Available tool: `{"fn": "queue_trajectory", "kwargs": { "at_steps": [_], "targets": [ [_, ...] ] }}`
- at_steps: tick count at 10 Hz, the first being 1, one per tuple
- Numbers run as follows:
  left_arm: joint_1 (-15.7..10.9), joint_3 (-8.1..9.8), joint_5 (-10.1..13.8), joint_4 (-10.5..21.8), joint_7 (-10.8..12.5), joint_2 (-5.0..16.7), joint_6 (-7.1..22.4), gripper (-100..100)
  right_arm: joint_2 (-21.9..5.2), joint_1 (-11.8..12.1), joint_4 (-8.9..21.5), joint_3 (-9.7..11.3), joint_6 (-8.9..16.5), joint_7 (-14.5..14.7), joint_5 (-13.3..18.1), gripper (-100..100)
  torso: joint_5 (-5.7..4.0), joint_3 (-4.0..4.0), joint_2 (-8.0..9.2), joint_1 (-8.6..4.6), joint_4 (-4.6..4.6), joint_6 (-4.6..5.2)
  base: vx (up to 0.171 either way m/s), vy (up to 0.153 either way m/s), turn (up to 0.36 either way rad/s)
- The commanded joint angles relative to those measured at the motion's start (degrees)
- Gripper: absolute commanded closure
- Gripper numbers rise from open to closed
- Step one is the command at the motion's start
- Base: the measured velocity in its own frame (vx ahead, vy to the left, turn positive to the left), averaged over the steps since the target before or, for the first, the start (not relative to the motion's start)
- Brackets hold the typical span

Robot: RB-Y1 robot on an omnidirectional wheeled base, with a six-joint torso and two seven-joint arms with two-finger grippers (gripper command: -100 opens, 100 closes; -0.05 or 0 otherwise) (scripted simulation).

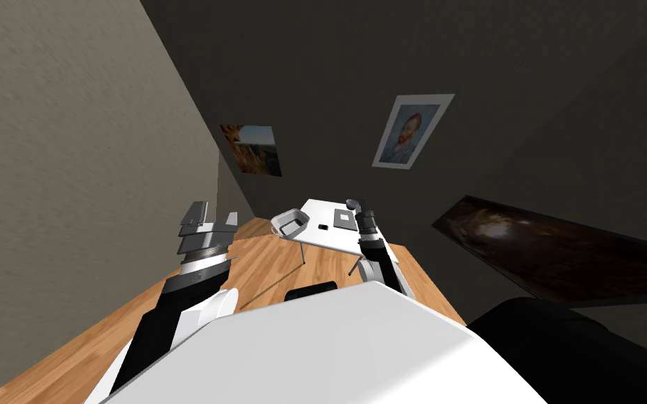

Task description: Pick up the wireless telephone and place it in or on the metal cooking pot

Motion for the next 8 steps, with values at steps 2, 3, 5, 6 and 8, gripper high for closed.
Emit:
{"fn": "queue_trajectory", "kwargs": {
  "at_steps": [2, 3, 5, 6, 8],
  "targets": [
    [-0.01, 0.00, 0.00, 0.00, 0.00, 0.00, 0.00, 0, -3.99, 1.30, 1.90, -0.38, 1.02, 0.42, 1.08, -100, 0.00, 0.07, 0.15, 0.02, 0.02, 0.00, -0.083, 0.008, 0.033],
    [-0.01, 0.00, 0.00, 0.00, 0.00, 0.00, 0.00, 0, -5.66, 1.93, 2.87, -0.55, 1.53, 0.63, 1.62, -100, 0.00, 0.20, 0.36, -0.01, 0.07, 0.00, -0.125, 0.011, 0.045],
    [-0.01, 0.00, 0.00, 0.00, 0.00, 0.00, 0.00, 0, -9.41, 3.48, 5.36, -0.87, 2.71, 1.17, 3.02, -100, 0.00, 0.27, 0.47, 0.02, 0.11, 0.00, -0.116, 0.014, 0.051],
    [-0.01, 0.00, 0.00, 0.00, 0.00, 0.00, 0.00, 0, -11.18, 4.37, 6.83, -0.98, 3.34, 1.50, 3.86, -100, 0.00, 0.27, 0.46, 0.01, 0.10, 0.00, -0.137, 0.006, 0.087],
    [-0.01, 0.00, 0.00, 0.00, 0.00, 0.00, 0.00, 0, -13.75, 5.32, 8.43, -1.01, 4.00, 1.85, 4.79, -100, 0.00, 0.25, 0.41, -0.02, 0.10, 0.01, -0.078, 0.004, 0.048]
  ]
}}
